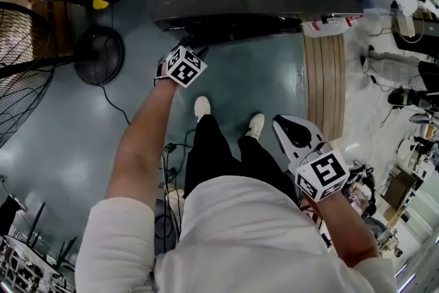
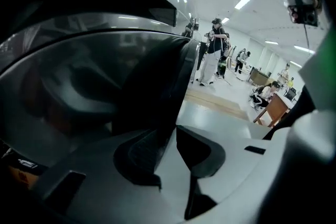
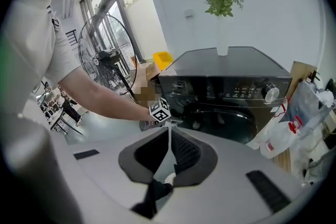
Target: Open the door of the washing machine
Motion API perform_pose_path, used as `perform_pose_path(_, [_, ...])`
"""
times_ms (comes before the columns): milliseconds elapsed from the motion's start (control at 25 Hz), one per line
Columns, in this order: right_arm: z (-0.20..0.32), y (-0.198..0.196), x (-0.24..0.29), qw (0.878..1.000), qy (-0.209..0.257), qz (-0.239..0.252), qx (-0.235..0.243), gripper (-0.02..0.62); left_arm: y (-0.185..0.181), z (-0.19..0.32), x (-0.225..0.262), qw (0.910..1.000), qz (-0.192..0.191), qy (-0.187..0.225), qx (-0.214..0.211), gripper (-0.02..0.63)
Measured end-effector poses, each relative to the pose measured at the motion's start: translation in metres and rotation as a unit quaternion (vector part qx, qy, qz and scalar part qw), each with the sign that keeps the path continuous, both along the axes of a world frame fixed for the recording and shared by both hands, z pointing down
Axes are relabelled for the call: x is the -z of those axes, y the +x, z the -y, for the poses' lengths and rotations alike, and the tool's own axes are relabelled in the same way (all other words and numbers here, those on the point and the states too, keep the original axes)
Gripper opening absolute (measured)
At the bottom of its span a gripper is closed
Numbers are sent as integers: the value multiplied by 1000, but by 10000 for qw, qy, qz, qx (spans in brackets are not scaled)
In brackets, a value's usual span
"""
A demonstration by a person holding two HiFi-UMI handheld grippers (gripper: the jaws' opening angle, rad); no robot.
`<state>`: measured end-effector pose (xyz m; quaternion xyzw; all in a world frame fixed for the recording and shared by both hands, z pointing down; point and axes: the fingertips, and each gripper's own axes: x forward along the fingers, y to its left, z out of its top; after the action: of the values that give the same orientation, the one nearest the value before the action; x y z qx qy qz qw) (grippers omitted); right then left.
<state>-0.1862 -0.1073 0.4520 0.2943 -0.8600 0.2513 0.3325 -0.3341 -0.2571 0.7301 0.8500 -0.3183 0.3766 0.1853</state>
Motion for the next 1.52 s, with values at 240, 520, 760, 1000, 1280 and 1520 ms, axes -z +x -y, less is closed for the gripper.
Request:
perform_pose_path(240, [-7,14,-4,9999,-41,6,-102,23,1,0,-3,9999,-8,-56,134,110])
perform_pose_path(520, [-17,35,-5,9998,-64,54,-164,21,14,-25,-4,9996,-35,-170,219,103])
perform_pose_path(760, [-27,51,-7,9998,-57,130,-151,18,31,-57,-6,9987,-43,-249,449,100])
perform_pose_path(1000, [-41,74,-10,9996,-83,236,-119,17,47,-84,-8,9968,0,-347,722,97])
perform_pose_path(1280, [-54,112,-14,9995,-91,309,-23,14,72,-108,-7,9937,31,-426,1040,95])
perform_pose_path(1520, [-54,138,-17,9992,-42,390,-54,11,89,-129,-8,9899,72,-576,1289,94])
